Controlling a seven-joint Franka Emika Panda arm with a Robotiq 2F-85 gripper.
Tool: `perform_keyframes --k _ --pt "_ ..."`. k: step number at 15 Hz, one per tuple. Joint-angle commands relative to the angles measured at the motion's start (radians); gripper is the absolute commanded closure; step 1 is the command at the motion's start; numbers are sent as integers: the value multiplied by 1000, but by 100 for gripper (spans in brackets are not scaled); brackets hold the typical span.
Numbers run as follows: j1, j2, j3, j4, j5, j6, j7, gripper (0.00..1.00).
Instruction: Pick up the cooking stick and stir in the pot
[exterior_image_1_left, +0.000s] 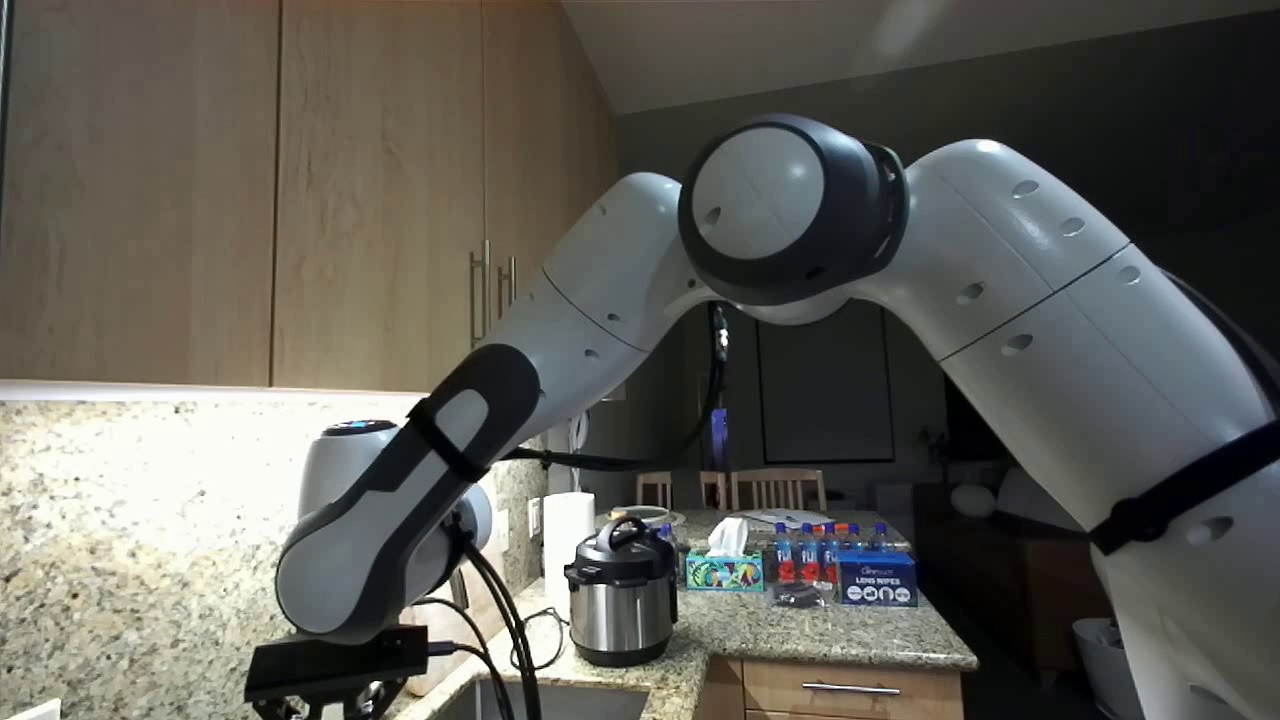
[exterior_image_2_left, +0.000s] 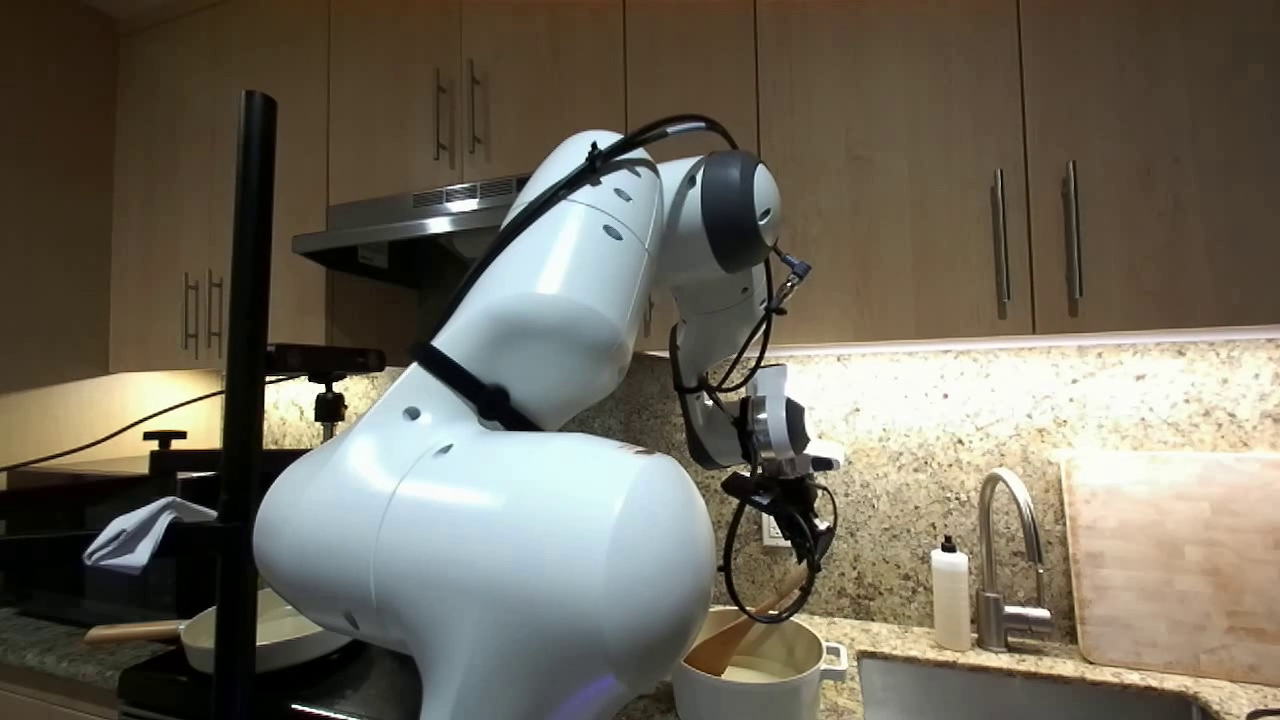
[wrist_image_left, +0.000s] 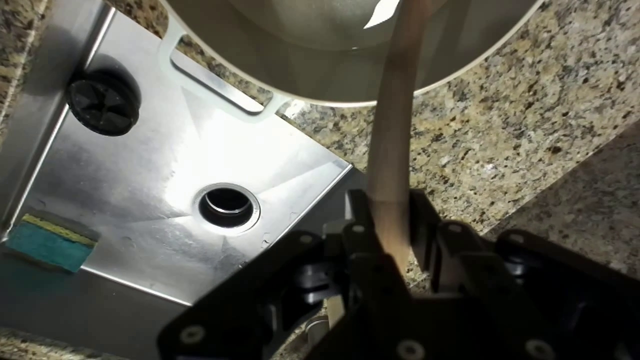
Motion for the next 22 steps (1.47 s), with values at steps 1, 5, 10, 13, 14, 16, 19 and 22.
perform_keyframes --k 1,5,10,13,14,16,19,22 --pt "-14 -27 19 -66 -4 -3 -7 91" --pt "-33 -56 5 -128 4 42 23 91" --pt "-45 -110 -22 -257 5 178 68 91" --pt "-27 -150 -59 -347 -5 279 119 91" --pt "-7 -166 -83 -382 -18 320 151 91" --pt "55 -191 -155 -444 -52 406 227 91" --pt "234 -193 -349 -505 -139 534 385 91" --pt "471 -145 -597 -484 -220 548 564 91"
